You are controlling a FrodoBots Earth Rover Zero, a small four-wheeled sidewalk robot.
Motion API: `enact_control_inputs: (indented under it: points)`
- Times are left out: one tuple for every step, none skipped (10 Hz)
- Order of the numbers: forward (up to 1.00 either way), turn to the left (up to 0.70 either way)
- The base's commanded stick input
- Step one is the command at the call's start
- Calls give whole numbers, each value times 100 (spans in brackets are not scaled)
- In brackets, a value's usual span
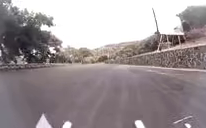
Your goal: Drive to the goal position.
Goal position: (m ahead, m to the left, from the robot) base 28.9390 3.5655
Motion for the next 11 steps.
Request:
enact_control_inputs:
  points:
    - [70, 0]
    - [70, 0]
    - [70, 0]
    - [70, 0]
    - [70, 0]
    - [70, 0]
    - [70, 0]
    - [70, 0]
    - [70, 0]
    - [70, 0]
    - [70, 0]
